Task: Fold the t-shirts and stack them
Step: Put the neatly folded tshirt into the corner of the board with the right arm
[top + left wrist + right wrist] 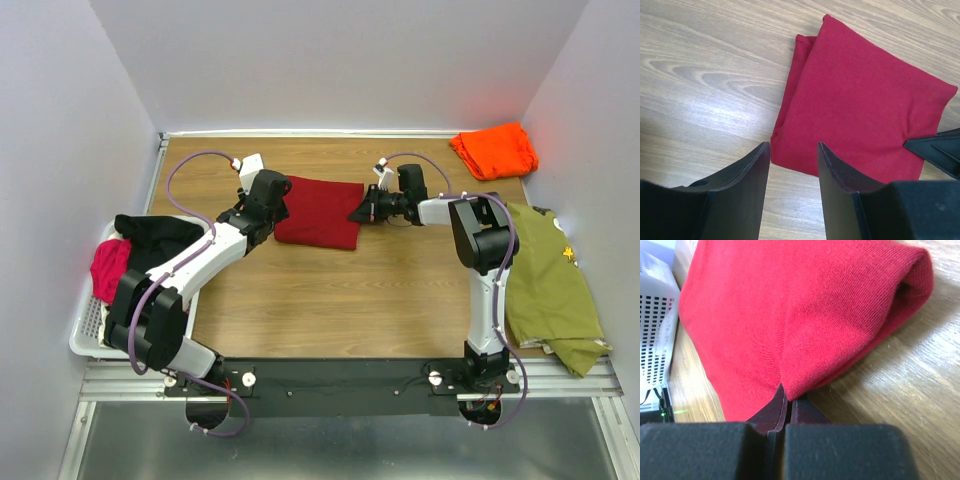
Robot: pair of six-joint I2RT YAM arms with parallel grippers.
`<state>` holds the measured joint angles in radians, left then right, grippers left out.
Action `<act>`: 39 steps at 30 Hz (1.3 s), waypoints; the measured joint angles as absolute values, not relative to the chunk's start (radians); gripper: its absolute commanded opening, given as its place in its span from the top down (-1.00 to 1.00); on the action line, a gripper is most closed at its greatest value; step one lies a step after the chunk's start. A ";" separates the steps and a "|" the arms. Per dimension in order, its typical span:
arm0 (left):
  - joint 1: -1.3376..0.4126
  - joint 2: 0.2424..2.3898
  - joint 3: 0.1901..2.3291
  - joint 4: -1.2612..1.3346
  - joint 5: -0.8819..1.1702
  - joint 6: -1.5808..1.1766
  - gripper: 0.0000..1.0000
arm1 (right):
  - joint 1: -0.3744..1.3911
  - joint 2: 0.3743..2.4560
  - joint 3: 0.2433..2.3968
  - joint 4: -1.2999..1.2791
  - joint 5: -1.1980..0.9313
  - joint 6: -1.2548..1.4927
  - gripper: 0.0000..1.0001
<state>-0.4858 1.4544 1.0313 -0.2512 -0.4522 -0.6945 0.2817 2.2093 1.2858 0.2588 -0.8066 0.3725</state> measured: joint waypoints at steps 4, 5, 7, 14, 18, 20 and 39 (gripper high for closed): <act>-0.485 1.454 1.031 -0.251 -0.452 -0.694 -0.03 | 0.282 2.189 1.285 0.218 -0.776 0.363 0.99; -0.485 1.454 1.031 -0.251 -0.452 -0.693 -0.03 | 0.282 2.183 1.285 0.207 -0.765 0.360 0.99; -0.485 1.454 1.031 -0.251 -0.452 -0.692 -0.03 | 0.286 2.162 1.285 0.169 -0.710 0.348 0.99; -0.485 1.454 1.031 -0.251 -0.452 -0.691 -0.03 | 0.292 2.082 1.304 -0.001 -0.437 0.296 0.99; -0.485 1.452 1.031 -0.251 -0.452 -0.688 -0.03 | 0.276 2.061 1.348 -0.086 -0.272 0.250 0.99; -0.485 1.452 1.031 -0.251 -0.452 -0.687 -0.03 | 0.261 2.054 1.369 -0.122 -0.207 0.223 0.99; -0.485 1.490 1.056 -0.244 -0.451 -0.681 -0.02 | 0.101 2.088 1.745 -0.266 0.224 -0.064 0.99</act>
<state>-0.4854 1.4899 1.0565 -0.2443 -0.4511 -0.6807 0.1009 2.0880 1.7447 -0.2665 0.2241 -0.0643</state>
